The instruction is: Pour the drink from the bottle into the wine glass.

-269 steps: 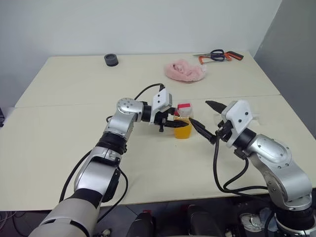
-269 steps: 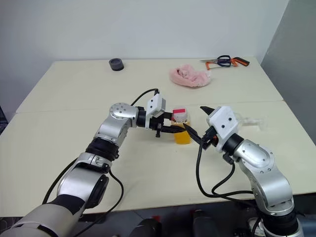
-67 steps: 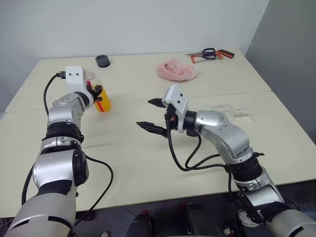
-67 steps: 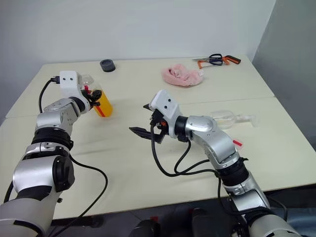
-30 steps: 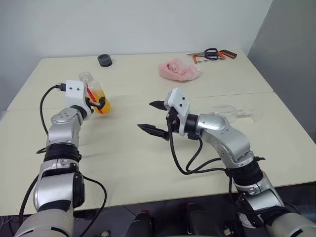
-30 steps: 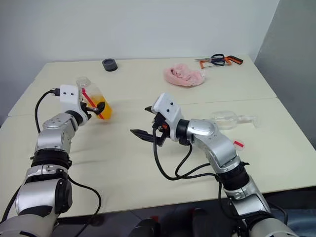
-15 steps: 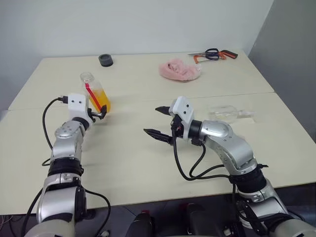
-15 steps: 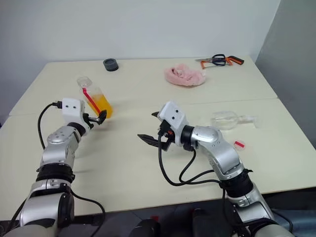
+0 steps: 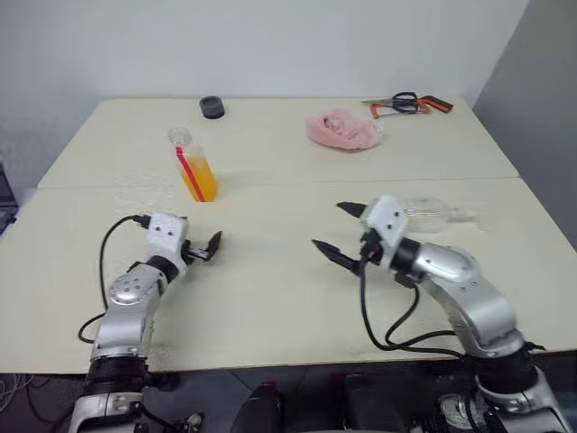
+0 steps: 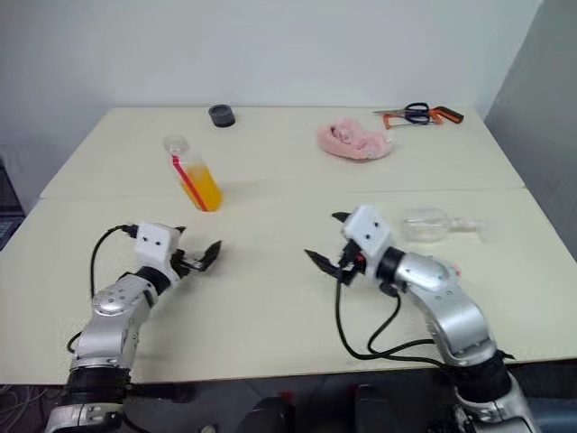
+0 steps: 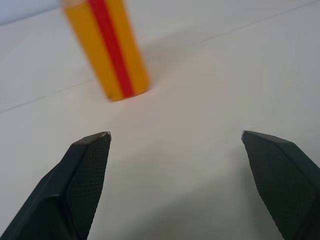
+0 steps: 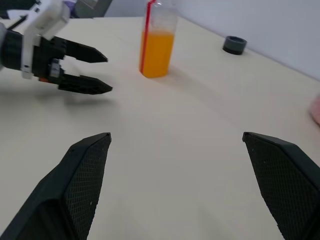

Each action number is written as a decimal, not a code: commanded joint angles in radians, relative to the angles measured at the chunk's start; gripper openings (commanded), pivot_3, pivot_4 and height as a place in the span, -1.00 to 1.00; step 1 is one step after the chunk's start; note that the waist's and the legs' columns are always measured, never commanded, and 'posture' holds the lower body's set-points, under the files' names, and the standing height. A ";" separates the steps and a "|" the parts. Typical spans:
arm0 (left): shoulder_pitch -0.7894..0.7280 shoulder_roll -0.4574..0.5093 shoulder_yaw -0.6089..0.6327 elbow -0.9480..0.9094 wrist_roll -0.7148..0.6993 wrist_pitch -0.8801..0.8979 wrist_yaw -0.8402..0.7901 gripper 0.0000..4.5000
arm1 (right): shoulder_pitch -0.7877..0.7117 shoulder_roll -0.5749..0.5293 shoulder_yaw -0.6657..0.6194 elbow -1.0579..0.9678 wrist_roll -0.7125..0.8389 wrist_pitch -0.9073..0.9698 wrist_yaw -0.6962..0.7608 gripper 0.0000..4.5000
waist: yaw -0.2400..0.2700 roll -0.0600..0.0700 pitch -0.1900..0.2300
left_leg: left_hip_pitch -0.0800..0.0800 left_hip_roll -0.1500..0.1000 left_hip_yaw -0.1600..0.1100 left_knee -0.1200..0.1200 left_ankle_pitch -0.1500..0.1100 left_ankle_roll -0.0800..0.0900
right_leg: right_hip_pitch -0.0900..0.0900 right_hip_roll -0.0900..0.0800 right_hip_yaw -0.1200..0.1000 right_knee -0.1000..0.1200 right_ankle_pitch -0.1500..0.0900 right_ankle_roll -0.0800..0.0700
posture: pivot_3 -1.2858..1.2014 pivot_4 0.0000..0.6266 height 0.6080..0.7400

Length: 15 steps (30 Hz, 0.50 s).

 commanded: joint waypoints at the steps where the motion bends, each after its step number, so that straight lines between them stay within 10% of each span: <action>1: -0.059 -0.016 -0.055 -0.079 -0.022 0.003 -0.060 0.99 | 0.041 -0.074 -0.095 -0.043 -0.080 -0.081 -0.048 1.00 | 0.003 0.000 0.000 | 0.001 0.000 0.000 0.000 0.000 0.000 | 0.001 0.000 0.000 0.000 0.000 0.000 | 0.03 -0.52 1.00; 15: -0.363 -0.002 -0.283 -0.028 -0.112 0.074 -0.547 0.99 | 0.202 -0.394 -0.185 0.289 -0.479 -0.373 -0.178 1.00 | -0.009 0.000 0.000 | 0.004 -0.001 0.005 0.001 0.000 0.000 | 0.006 0.002 0.000 -0.003 0.001 0.001 | 0.03 -0.52 1.00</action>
